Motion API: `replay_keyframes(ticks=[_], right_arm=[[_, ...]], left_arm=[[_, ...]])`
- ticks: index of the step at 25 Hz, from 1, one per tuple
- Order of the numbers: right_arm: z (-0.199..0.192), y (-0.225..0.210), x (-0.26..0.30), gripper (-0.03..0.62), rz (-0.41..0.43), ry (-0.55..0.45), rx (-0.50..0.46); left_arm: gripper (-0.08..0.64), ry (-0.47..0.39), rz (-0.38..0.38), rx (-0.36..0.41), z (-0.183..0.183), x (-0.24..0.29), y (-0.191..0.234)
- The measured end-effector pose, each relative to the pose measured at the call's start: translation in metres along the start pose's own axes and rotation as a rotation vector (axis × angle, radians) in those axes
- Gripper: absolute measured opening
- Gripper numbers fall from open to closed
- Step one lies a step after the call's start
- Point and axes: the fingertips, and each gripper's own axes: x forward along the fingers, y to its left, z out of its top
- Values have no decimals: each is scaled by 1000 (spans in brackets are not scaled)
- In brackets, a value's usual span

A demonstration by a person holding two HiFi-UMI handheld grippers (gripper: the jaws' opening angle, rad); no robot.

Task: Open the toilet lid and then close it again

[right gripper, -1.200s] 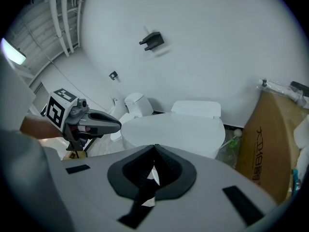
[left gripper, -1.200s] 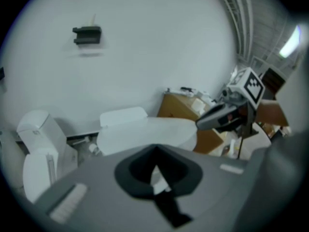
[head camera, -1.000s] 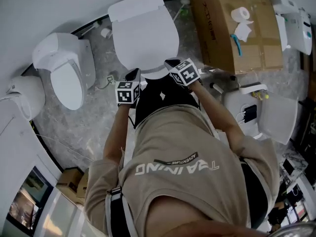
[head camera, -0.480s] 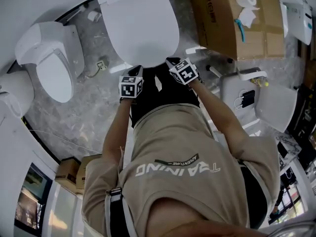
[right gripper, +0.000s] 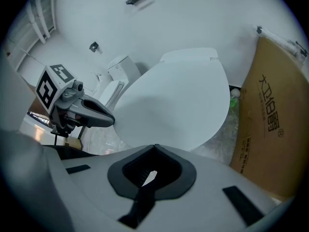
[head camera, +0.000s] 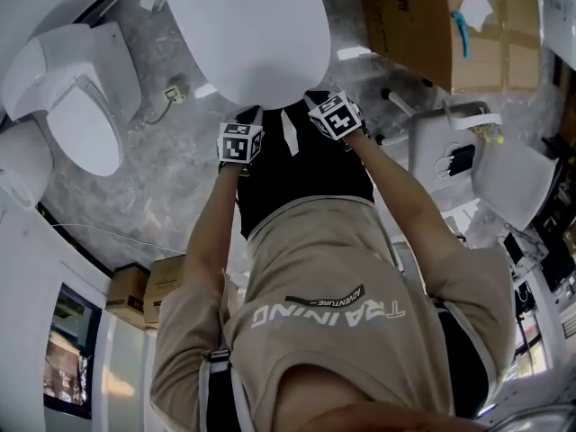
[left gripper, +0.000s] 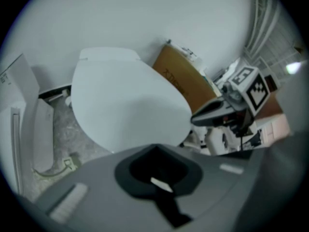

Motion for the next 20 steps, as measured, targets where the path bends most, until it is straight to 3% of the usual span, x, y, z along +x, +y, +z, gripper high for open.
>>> replay_keyframes(ticks=[5, 10, 20], right_arm=[[-17, -6, 28, 14, 3, 34, 18], [-29, -17, 56, 14, 2, 53, 44], [-45, -33, 97, 14, 5, 89, 59]], left_arm=[[5, 66, -10, -18, -19, 27, 11], [5, 86, 5, -68, -31, 52, 23], [5, 103, 19, -98, -48, 91, 43]])
